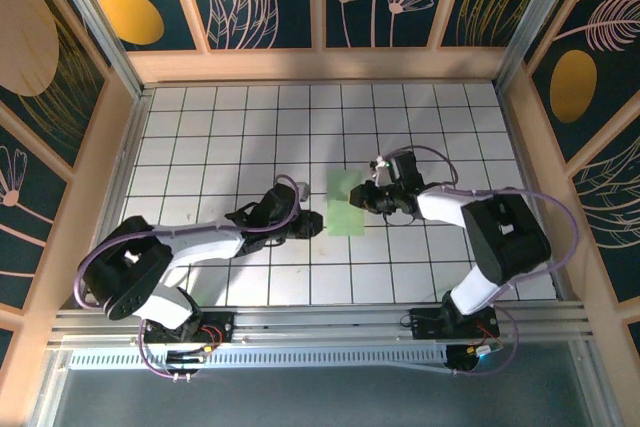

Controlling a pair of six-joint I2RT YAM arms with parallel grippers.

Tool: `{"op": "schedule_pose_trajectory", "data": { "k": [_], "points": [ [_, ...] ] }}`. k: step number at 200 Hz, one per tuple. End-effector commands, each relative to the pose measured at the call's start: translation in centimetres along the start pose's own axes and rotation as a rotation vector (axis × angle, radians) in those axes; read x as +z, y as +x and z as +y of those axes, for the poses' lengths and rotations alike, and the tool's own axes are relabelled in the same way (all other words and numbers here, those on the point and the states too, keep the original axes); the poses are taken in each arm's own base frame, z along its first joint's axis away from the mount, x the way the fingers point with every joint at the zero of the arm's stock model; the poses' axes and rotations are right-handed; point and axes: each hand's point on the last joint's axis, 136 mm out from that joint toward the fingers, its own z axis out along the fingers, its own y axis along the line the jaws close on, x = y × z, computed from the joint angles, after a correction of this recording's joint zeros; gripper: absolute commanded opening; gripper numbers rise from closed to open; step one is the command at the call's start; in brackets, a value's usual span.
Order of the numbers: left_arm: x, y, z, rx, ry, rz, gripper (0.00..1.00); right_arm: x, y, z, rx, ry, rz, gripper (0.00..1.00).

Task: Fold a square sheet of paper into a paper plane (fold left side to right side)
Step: Fold the triangle a second time at the center of the table, then turn over the paper at the center of the table.

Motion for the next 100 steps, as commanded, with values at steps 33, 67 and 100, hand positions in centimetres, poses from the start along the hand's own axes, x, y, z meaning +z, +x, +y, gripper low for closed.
{"op": "schedule_pose_trajectory", "data": {
  "k": [33,67,100],
  "points": [
    [0.0,-3.4,-0.1,-0.102,0.087,-0.1,0.53,-5.3,-3.0,0.3,-0.012,0.003,-0.258,0.75],
    [1.9,-4.4,0.1,-0.109,0.09,-0.085,0.56,-7.0,-2.5,0.0,0.017,-0.05,-0.295,0.89],
    [3.6,-5.4,0.7,-0.086,0.046,-0.084,0.57,-6.9,-1.3,-0.1,0.024,-0.079,-0.266,0.91]
  ]
}}
